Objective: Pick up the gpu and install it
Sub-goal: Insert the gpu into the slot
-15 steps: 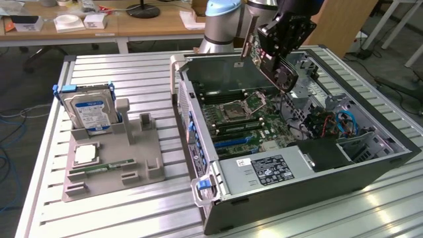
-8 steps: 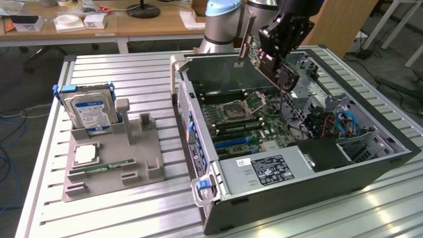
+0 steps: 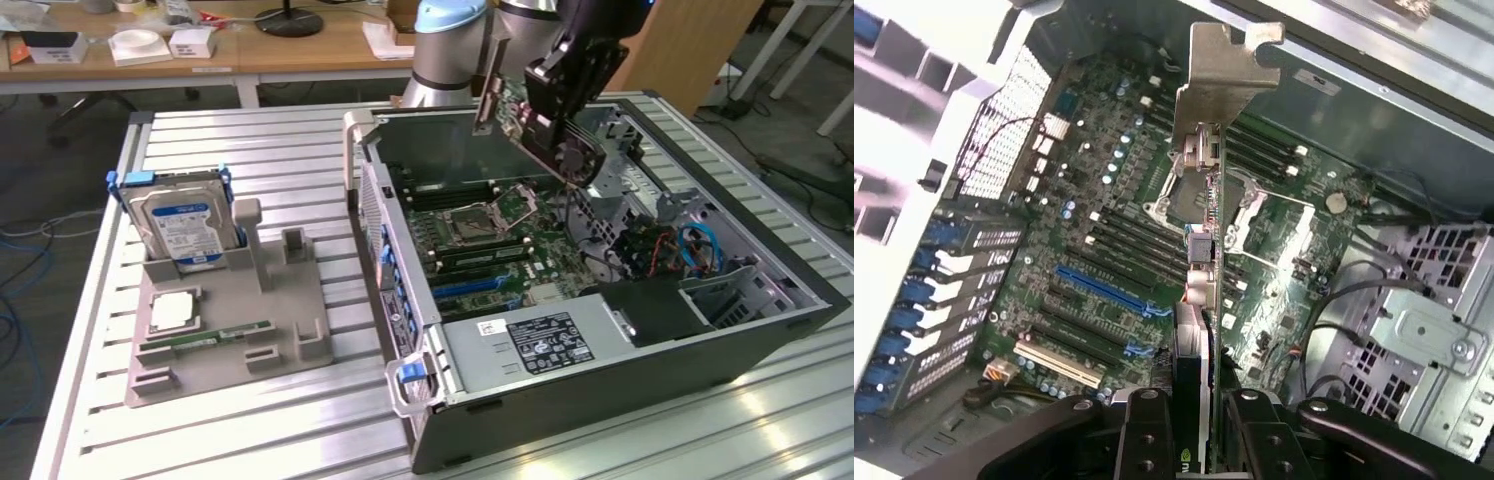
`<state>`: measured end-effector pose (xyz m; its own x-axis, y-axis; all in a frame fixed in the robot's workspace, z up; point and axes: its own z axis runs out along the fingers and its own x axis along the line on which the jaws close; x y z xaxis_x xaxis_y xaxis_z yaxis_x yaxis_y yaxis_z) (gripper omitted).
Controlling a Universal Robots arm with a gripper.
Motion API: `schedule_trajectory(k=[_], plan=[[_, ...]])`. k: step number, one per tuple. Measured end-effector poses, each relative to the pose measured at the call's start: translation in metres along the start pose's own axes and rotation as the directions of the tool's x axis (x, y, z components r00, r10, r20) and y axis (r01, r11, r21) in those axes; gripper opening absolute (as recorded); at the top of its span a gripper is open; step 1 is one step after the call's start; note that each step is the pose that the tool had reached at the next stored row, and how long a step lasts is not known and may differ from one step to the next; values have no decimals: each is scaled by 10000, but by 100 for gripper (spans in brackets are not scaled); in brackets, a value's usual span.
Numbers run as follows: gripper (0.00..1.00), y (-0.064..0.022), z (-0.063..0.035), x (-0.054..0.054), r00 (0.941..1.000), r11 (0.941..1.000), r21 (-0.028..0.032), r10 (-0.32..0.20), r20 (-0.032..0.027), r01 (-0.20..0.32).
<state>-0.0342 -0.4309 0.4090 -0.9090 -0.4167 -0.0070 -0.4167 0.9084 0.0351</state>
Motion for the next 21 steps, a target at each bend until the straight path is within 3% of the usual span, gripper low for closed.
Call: schedule_trajectory(k=[6,12,19,21], plan=[[27,-2,45,0,9943,9943,-10,-1062,-37,1062],[27,-2,76,0,9771,9771,-22,-2126,-73,2126],[27,19,80,-10,9686,9687,-28,-2483,-85,2483],[27,23,81,-12,9639,9640,-32,-2660,-91,2660]])
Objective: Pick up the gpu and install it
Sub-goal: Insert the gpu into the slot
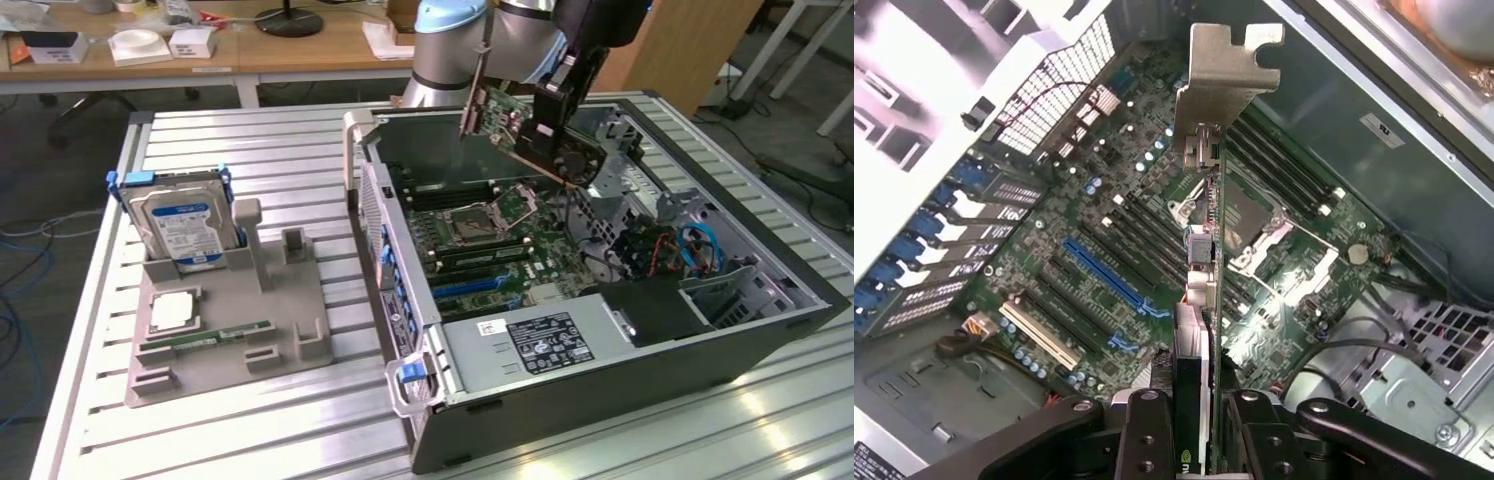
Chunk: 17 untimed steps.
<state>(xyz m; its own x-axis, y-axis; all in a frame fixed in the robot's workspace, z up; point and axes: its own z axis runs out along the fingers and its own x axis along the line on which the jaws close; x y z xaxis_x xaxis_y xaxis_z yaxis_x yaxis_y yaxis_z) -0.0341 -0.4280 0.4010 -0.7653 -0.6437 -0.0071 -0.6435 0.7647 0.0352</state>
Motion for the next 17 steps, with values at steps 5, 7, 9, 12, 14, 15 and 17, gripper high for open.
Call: schedule_trajectory(k=[5,7,9,12,14,15,17], plan=[[27,4,3,-2,9974,9974,-6,-726,-25,726],[27,4,4,-2,9939,9939,-10,-1101,-38,1101],[27,3,6,-2,9893,9893,-13,-1458,-51,1458],[27,3,8,-2,9800,9800,-21,-1988,-69,1988],[27,3,9,-2,9718,9718,-26,-2356,-82,2356],[27,3,10,-2,9676,9676,-29,-2524,-86,2524],[27,3,11,-2,9579,9579,-35,-2870,-98,2870]])
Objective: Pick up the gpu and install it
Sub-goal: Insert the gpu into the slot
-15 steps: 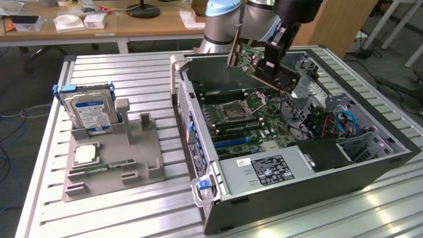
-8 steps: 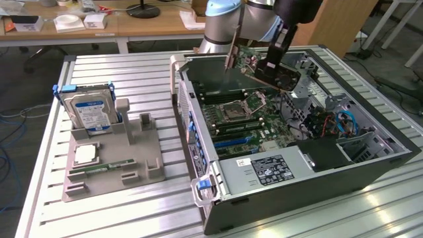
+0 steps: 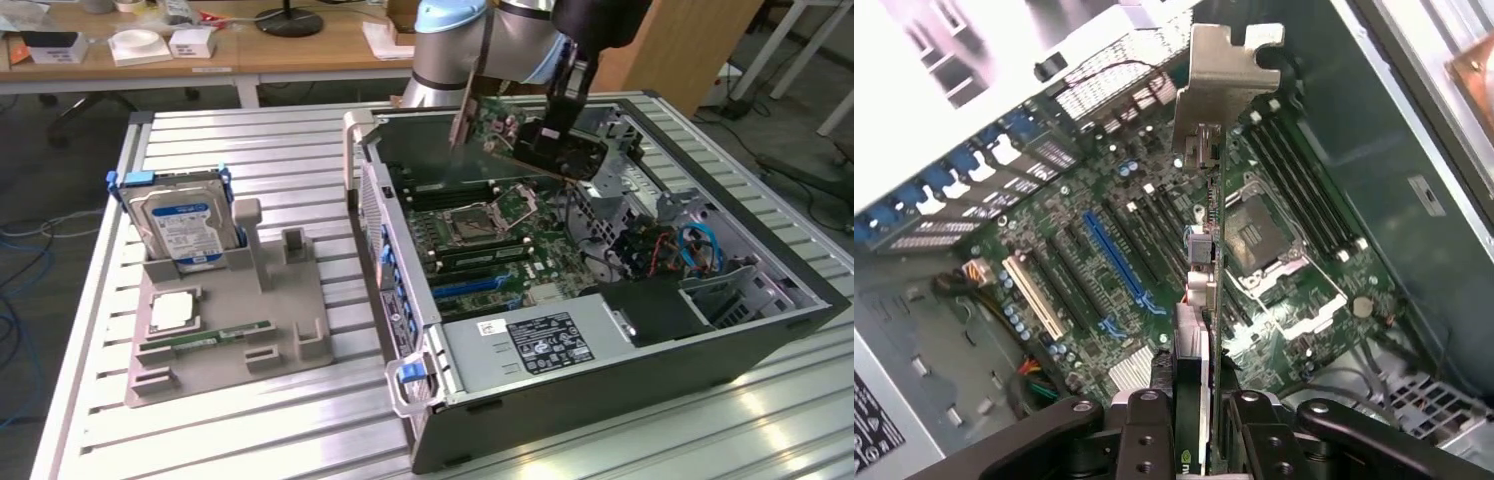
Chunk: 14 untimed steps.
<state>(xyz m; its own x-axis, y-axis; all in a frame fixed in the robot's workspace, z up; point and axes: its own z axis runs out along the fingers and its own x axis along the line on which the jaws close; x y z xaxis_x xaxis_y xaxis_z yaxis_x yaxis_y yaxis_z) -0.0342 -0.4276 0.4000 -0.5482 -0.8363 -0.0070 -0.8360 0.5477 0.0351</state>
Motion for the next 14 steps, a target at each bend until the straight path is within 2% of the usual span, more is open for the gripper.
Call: schedule_trajectory(k=[3,7,10,14], plan=[[27,0,2,0,9985,9985,-5,-545,-19,545],[27,0,6,0,9919,9919,-12,-1271,-44,1271],[27,0,10,0,9836,9836,-18,-1804,-62,1804],[27,-1,15,0,9676,9677,-29,-2522,-86,2522]])
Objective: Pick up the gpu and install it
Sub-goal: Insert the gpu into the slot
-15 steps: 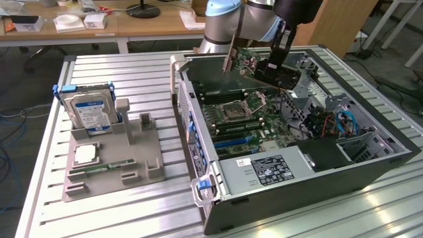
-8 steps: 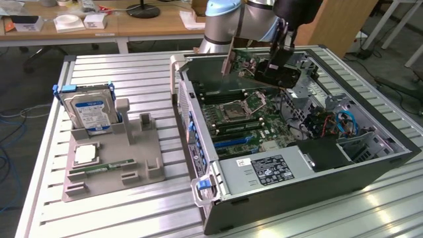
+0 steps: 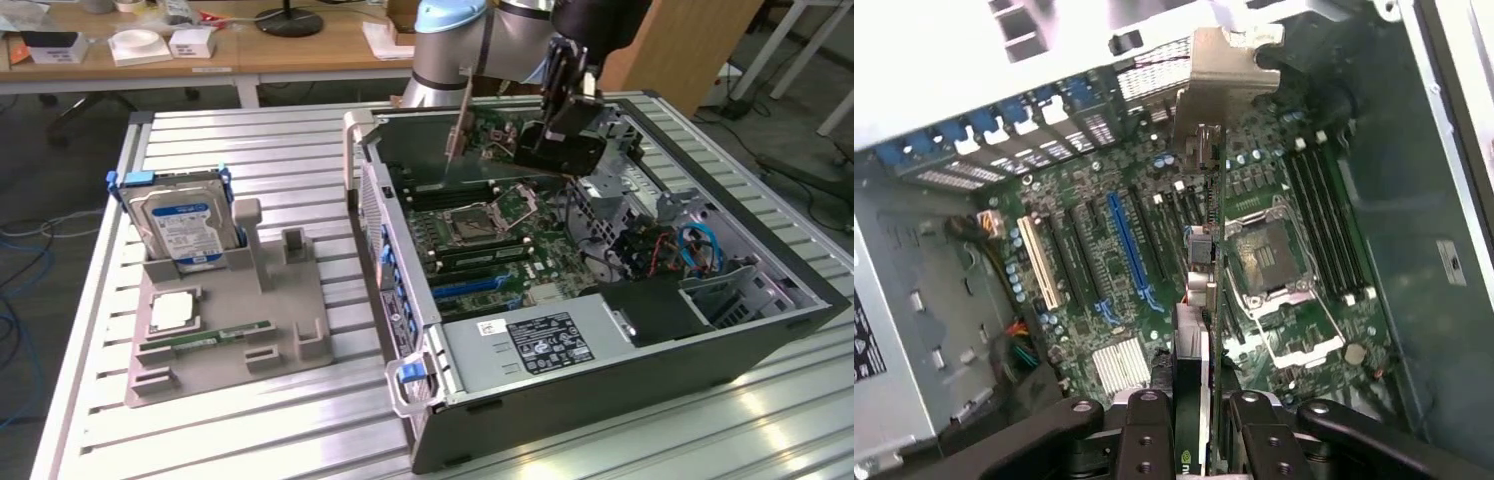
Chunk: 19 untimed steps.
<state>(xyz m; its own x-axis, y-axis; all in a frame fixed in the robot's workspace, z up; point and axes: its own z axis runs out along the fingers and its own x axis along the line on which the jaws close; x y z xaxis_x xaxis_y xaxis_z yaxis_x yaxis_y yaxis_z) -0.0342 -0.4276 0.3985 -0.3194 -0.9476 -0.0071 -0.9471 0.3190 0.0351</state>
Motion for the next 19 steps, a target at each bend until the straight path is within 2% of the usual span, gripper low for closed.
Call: schedule_trajectory(k=[4,8,10,15,17,19], plan=[[27,0,6,0,9973,9973,-6,-730,-26,730],[27,0,13,0,9898,9898,-14,-1426,-49,1426],[27,-1,17,0,9842,9842,-19,-1772,-61,1772],[27,-2,26,0,9658,9658,-20,-2592,-88,2592],[27,-1,34,0,9625,9625,14,-2713,-91,2713],[27,2,41,2,9613,9612,121,-2755,-89,2756]])
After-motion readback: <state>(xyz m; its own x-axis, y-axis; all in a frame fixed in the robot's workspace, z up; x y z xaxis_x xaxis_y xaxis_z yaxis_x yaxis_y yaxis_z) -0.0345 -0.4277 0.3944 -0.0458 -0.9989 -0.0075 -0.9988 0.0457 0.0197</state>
